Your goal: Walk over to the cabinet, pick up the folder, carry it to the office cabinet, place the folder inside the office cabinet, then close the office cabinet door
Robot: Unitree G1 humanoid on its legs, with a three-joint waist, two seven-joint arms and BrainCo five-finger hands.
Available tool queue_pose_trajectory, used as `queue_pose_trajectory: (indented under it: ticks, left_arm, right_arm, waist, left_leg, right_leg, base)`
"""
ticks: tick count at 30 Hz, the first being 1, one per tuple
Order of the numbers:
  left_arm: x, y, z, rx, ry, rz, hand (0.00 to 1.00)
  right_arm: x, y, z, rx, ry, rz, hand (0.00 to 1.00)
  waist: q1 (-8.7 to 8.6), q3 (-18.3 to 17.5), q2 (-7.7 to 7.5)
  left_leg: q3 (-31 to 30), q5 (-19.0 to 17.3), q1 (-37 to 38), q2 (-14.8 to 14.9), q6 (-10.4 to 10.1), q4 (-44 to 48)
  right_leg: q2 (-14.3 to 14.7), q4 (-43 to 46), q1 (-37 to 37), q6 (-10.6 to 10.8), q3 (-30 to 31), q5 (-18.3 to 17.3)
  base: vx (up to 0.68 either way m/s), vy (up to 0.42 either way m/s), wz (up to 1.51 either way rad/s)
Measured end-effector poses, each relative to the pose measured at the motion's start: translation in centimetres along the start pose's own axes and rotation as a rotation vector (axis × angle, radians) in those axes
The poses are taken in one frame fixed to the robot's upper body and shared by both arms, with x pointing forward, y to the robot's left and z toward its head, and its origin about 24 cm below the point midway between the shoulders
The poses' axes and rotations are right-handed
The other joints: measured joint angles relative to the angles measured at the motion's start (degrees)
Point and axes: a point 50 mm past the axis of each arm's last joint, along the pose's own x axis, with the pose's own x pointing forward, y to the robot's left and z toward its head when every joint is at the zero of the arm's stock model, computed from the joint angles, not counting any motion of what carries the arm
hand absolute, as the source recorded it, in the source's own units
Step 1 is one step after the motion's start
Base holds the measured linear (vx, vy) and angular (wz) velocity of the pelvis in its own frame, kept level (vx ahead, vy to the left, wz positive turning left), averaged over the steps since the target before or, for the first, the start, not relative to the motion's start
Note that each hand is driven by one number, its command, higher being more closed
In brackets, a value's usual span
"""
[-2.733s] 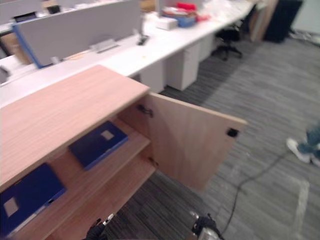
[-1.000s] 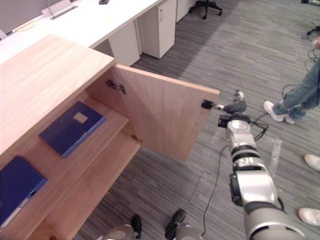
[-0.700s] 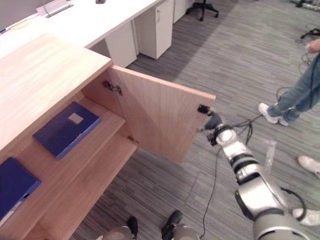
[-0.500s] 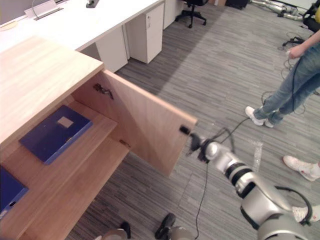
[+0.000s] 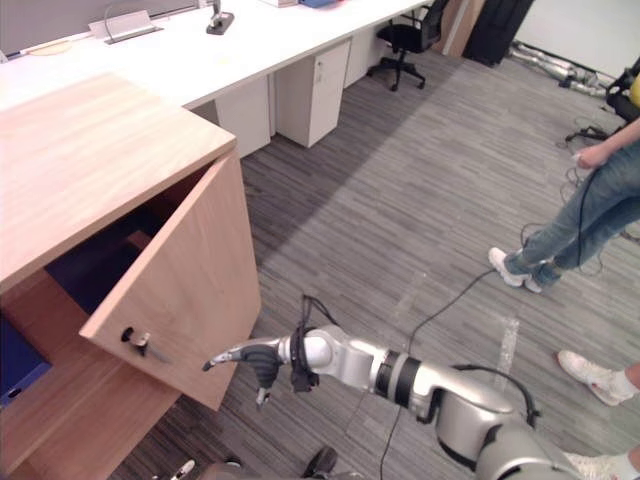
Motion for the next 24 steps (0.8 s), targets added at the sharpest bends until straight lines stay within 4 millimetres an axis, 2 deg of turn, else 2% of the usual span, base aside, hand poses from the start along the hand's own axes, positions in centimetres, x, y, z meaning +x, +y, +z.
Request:
queue_pose_trajectory:
  ticks: [6, 8, 11, 12, 13, 14, 15, 16, 17, 18, 19, 20, 21, 22, 23, 24]
  left_arm:
    - [0.1, 0.1, 0.1, -0.001, 0.006, 0.008, 0.0]
    - [0.2, 0.0, 0.2, 0.0, 0.007, 0.008, 0.0]
    - [0.3, -0.2, 0.4, 0.0, 0.007, 0.004, 0.0]
    - [0.3, -0.3, 0.4, 0.0, 0.005, 0.003, 0.0]
    - [0.3, -0.7, 0.5, -0.002, 0.004, 0.0, 0.0]
    - [0.3, -0.7, 0.5, -0.002, 0.004, -0.001, 0.0]
    - [0.3, -0.9, 0.5, 0.003, 0.003, -0.006, 0.0]
    - [0.3, -1.3, 0.6, 0.034, -0.005, -0.024, 0.0]
    - [0.3, -1.4, 0.6, 0.051, -0.01, -0.031, 0.0]
    - [0.3, -1.5, 0.8, 0.095, -0.019, -0.046, 0.0]
    - [0.3, -1.7, 0.8, 0.113, -0.023, -0.054, 0.0]
    - [0.3, -1.8, 0.8, 0.146, -0.029, -0.065, 0.0]
    - [0.3, -1.8, 0.9, 0.155, -0.028, -0.067, 0.0]
    - [0.3, -1.8, 0.9, 0.159, -0.028, -0.069, 0.0]
    - [0.4, -2.0, 1.1, 0.172, -0.034, -0.073, 0.0]
    - [0.4, -2.2, 1.2, 0.178, -0.032, -0.075, 0.0]
  right_arm:
    - [2.1, 3.7, 1.8, 0.026, -0.08, 0.124, 0.0]
    - [2.7, 4.9, 1.5, 0.076, -0.07, 0.134, 0.0]
    - [3.3, 6.9, -0.8, 0.158, 0.037, 0.144, 0.0]
    - [3.2, 7.8, -2.1, 0.194, 0.093, 0.143, 0.0]
    - [2.5, 9.3, -4.6, 0.278, 0.218, 0.108, 0.0]
    - [2.0, 9.9, -5.7, 0.31, 0.272, 0.094, 0.0]
    - [0.9, 11.1, -7.5, 0.364, 0.359, 0.073, 0.0]
    - [-1.5, 13.8, -10.4, 0.465, 0.526, 0.049, 0.0]
    - [-2.8, 15.2, -11.5, 0.515, 0.6, 0.039, 0.0]
    - [-6.1, 19.1, -13.3, 0.713, 0.78, -0.019, 0.0]
    - [-7.5, 20.7, -13.8, 0.826, 0.849, -0.075, 0.0]
    - [-9.8, 22.8, -14.5, 1.095, 0.958, -0.287, 0.0]
    - [-11.5, 24.1, -14.9, 1.301, 1.042, -0.474, 0.0]
    - [-12.1, 24.7, -14.9, 1.358, 1.076, -0.53, 0.0]
    - [-13.2, 26.0, -14.8, 1.473, 1.152, -0.65, 0.0]
    - [-13.6, 27.6, -14.2, 1.629, 1.22, -0.779, 0.0]
  waist:
    - [0.72, -0.3, -0.39]
    - [0.94, -0.4, -0.4]
    - [1.4, -0.4, -0.42]
    - [1.59, -0.4, -0.37]
    - [2.13, -0.2, -0.06]
    - [2.11, -0.1, 0.28]
    - [1.95, -0.1, 0.75]
    - [1.14, 0.1, 1.63]
    - [0.62, 0.1, 1.72]
    - [-0.12, 0.0, 1.99]
    - [-0.46, 0.1, 2.27]
    - [-1.74, 0.3, 2.97]
    - [-2.74, 0.4, 3.83]
    - [-3.1, 0.5, 4.05]
    - [-3.62, 0.5, 4.21]
    - [-3.49, 0.6, 4.02]
  left_leg:
    - [0.0, -0.5, -0.2, 0.0, 0.1, 0.8]
    - [-0.1, -0.6, -0.4, -0.1, 0.1, 1.1]
    - [-1.0, -0.6, -1.1, -0.4, 0.1, 1.4]
    - [-1.6, -0.6, -1.3, -0.5, 0.1, 1.5]
    - [-2.8, -0.6, -1.2, -0.8, 0.2, 1.4]
    - [-3.5, -0.6, -1.1, -1.1, 0.3, 1.3]
    - [-5.1, -0.6, -1.3, -1.6, 0.8, 1.3]
    - [-9.8, -1.0, -2.0, -3.6, 1.8, 1.8]
    - [-12.5, -1.0, -2.3, -4.9, 2.2, 2.0]
    - [-19.0, -0.4, -2.7, -7.7, 3.4, 2.5]
    - [-21.8, -0.5, -3.4, -8.8, 3.9, 3.4]
    - [-27.4, -0.6, -4.5, -10.5, 4.6, 5.3]
    - [-32.3, -0.6, -6.0, -11.1, 4.5, 6.8]
    - [-34.1, -0.6, -6.6, -11.3, 4.4, 7.3]
    - [-38.1, -0.4, -8.0, -12.1, 3.6, 8.3]
    - [-42.5, 0.2, -8.2, -13.4, 2.2, 8.9]
  right_leg:
    - [0.5, -2.6, 1.0, 0.2, 0.1, 1.5]
    - [0.5, -2.8, 1.2, 0.2, 0.0, 1.6]
    - [0.4, -3.3, 1.2, 0.2, -0.9, 1.8]
    - [0.3, -3.3, 1.4, 0.3, -1.4, 1.9]
    - [-0.2, -3.1, 2.1, 0.4, -2.7, 1.7]
    - [-0.6, -2.5, 2.4, 0.7, -3.3, 1.4]
    - [-2.1, 0.0, 2.1, 1.4, -4.8, 0.1]
    - [-7.0, 8.5, 1.3, 3.0, -8.6, -4.4]
    - [-9.7, 12.7, 1.2, 3.3, -10.0, -6.1]
    - [-15.7, 22.8, 0.7, 2.4, -8.9, -8.6]
    - [-17.4, 26.4, 0.0, 1.5, -6.5, -8.8]
    - [-18.5, 31.7, -2.5, 0.4, 2.1, -10.0]
    - [-15.2, 29.8, -3.5, 3.3, 12.7, -12.7]
    - [-13.8, 28.4, -3.6, 4.1, 16.3, -13.3]
    - [-11.2, 25.0, -3.4, 6.1, 24.1, -14.4]
    - [-9.9, 20.5, -1.5, 7.0, 29.0, -14.5]
  base:
    - [0.0, 0.0, 0.0]
    - [0.0, 0.009, 0.03]
    - [0.01, 0.014, 0.15]
    - [0.02, 0.025, 0.31]
    - [0.02, 0.034, 0.39]
    - [0.02, 0.053, 0.55]
    - [0.04, 0.148, 1.09]
    - [0.05, 0.176, 1.4]
    - [0.09, 0.257, 2.31]
    - [0.07, 0.179, 2.09]
    - [0.1, 0.22, 2.67]
    - [0.08, 0.132, 2.37]
    - [0.1, 0.089, 2.2]
    - [0.07, -0.019, 2.0]
    - [0.07, -0.112, 2.01]
    - [0.05, -0.156, 1.82]
